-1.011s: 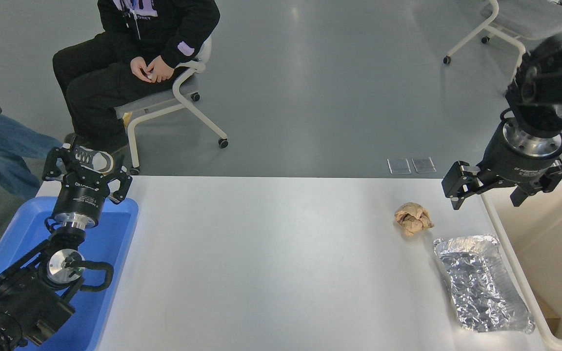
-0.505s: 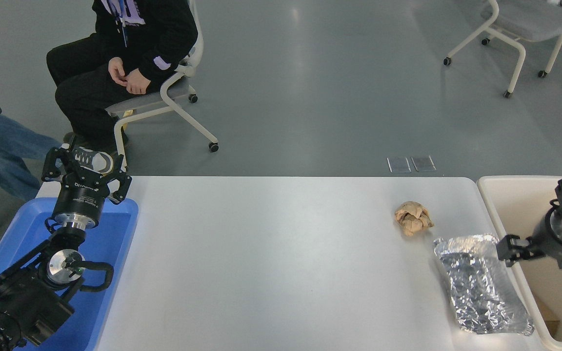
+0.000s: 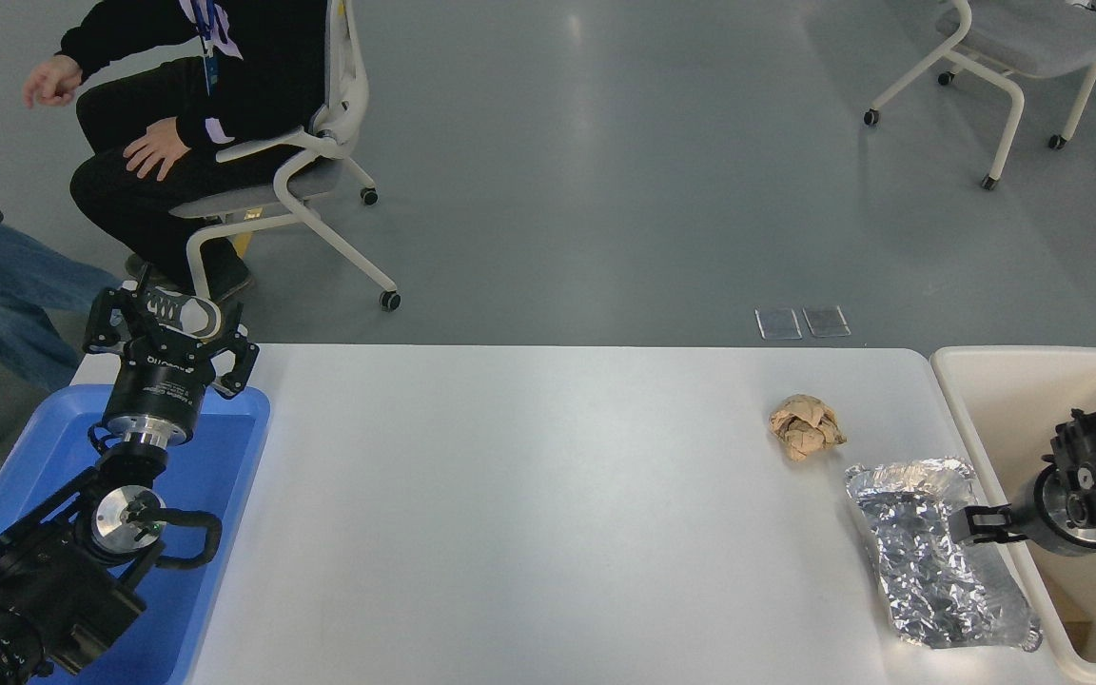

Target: Pick up foil plate and place in dustbin

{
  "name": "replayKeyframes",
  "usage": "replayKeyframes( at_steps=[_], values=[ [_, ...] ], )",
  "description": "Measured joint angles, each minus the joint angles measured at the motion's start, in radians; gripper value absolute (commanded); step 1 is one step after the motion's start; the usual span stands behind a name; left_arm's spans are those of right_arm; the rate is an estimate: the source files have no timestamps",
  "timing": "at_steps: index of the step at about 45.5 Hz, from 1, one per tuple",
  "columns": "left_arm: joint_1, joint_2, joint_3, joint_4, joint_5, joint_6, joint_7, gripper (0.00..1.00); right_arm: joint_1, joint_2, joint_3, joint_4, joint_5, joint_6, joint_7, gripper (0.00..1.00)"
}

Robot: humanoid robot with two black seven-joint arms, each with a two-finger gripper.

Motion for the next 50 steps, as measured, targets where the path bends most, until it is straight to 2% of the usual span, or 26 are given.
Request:
replayKeyframes(
  at_steps=[23,33,45,50],
  values=[
    [0.0,0.0,0.0,0.0,0.0,0.0,0.0,0.99,-0.142,0.0,0.119,-0.13,-0.001,-0.031,0.0,0.89],
    [0.0,0.0,0.0,0.0,0.0,0.0,0.0,0.99,-0.181,0.001,0.137,-0.169,0.003,-0.039,0.0,0.64],
    [0.0,0.0,0.0,0.001,0.0,0.0,0.0,0.99,-0.206,0.006,0.146,-0.184,0.079,-0.043,0.0,0.61],
    [0.0,0.0,0.0,0.001,0.0,0.0,0.0,0.99,-0.21,0.012,0.149,-0.186,0.112,-0.043,0.0,0.54]
  ],
)
